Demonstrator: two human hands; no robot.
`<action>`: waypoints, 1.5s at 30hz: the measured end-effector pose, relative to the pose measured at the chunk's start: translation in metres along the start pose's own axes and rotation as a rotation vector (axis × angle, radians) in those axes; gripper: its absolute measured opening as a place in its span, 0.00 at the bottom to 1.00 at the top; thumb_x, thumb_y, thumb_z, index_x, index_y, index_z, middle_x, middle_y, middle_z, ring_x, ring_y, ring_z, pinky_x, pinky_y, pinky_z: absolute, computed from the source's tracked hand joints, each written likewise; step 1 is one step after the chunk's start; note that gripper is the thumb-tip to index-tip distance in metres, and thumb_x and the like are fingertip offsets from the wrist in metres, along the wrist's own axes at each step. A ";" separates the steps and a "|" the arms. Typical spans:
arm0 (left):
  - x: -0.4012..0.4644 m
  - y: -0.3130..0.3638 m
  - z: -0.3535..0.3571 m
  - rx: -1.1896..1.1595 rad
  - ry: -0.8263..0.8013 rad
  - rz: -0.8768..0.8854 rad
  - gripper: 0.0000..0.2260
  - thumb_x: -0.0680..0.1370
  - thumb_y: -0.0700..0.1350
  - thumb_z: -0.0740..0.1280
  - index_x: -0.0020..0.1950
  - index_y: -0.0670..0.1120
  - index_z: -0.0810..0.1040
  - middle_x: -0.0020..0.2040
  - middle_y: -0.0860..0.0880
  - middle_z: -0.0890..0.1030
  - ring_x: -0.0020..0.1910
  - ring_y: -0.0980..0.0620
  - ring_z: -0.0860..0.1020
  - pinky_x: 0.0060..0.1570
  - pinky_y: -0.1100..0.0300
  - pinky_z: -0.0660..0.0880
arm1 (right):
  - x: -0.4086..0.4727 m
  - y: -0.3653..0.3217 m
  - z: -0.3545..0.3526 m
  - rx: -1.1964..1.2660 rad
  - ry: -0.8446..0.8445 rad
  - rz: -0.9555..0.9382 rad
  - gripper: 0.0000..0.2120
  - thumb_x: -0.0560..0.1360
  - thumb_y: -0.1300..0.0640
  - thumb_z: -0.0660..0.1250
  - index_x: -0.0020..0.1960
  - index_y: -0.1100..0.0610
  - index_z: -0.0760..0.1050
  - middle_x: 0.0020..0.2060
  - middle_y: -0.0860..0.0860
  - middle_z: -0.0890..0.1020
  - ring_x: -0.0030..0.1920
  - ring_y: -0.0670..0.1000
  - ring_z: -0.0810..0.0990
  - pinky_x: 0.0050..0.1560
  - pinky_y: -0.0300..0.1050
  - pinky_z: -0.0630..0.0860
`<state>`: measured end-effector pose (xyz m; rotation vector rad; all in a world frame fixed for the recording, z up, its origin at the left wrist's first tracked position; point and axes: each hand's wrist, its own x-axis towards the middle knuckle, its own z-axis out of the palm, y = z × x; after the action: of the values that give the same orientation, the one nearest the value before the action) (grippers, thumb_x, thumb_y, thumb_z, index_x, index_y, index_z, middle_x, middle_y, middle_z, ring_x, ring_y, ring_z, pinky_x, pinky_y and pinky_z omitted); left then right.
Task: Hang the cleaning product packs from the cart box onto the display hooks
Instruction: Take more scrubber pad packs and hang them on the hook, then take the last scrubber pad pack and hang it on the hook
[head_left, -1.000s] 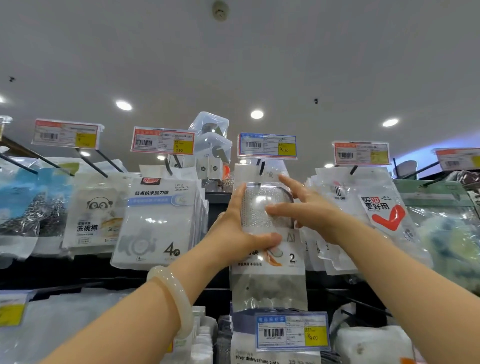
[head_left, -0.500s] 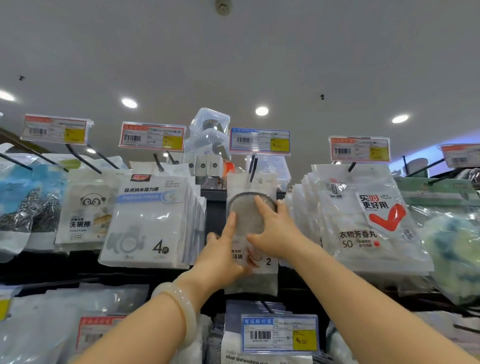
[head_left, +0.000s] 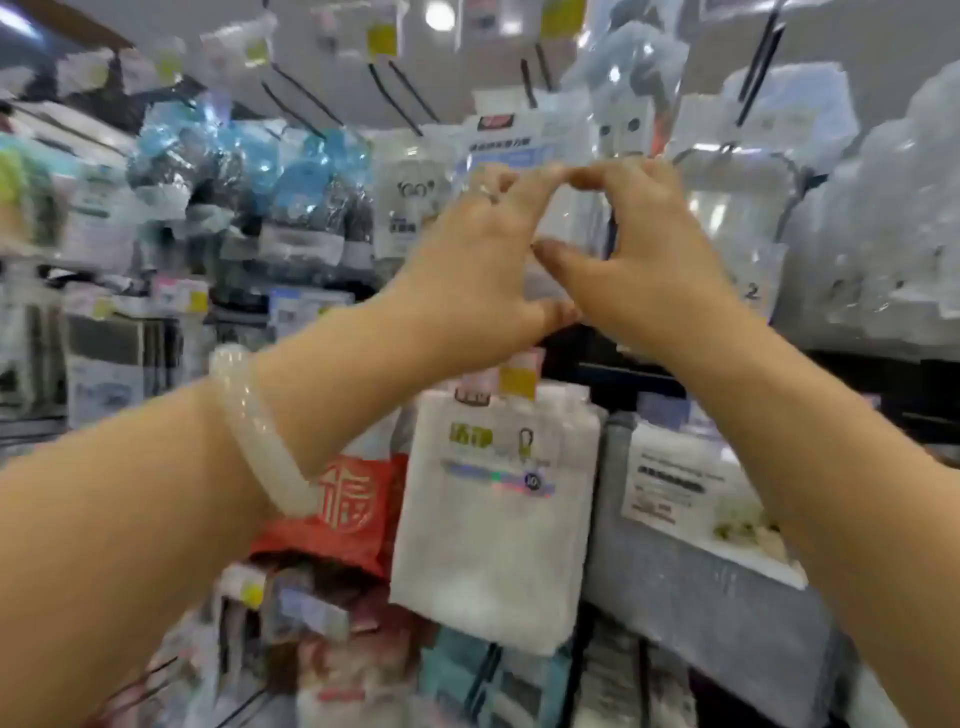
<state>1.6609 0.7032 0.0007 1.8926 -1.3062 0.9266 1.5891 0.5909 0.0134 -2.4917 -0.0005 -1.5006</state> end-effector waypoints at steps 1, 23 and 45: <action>-0.015 -0.015 -0.011 0.088 -0.004 -0.042 0.38 0.71 0.51 0.72 0.76 0.50 0.57 0.70 0.44 0.65 0.69 0.45 0.64 0.69 0.55 0.63 | -0.005 -0.012 0.016 0.024 -0.048 -0.023 0.24 0.75 0.54 0.66 0.70 0.55 0.65 0.68 0.53 0.65 0.67 0.49 0.66 0.57 0.29 0.58; -0.485 -0.384 -0.160 0.718 -0.744 -1.351 0.40 0.77 0.48 0.67 0.78 0.50 0.41 0.78 0.38 0.42 0.76 0.36 0.45 0.72 0.40 0.54 | -0.216 -0.326 0.547 0.130 -1.306 -0.312 0.38 0.76 0.50 0.66 0.77 0.50 0.47 0.77 0.57 0.43 0.76 0.61 0.45 0.73 0.57 0.56; -0.669 -0.740 -0.182 0.517 -0.781 -1.902 0.41 0.76 0.43 0.66 0.78 0.49 0.40 0.78 0.39 0.42 0.77 0.38 0.44 0.74 0.41 0.52 | -0.230 -0.466 0.993 0.095 -1.687 -0.554 0.32 0.77 0.57 0.62 0.77 0.53 0.51 0.77 0.57 0.44 0.76 0.60 0.47 0.73 0.56 0.55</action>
<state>2.1599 1.3963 -0.5466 2.7017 0.8529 -0.6070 2.2905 1.2679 -0.5401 -2.8835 -0.9923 0.8748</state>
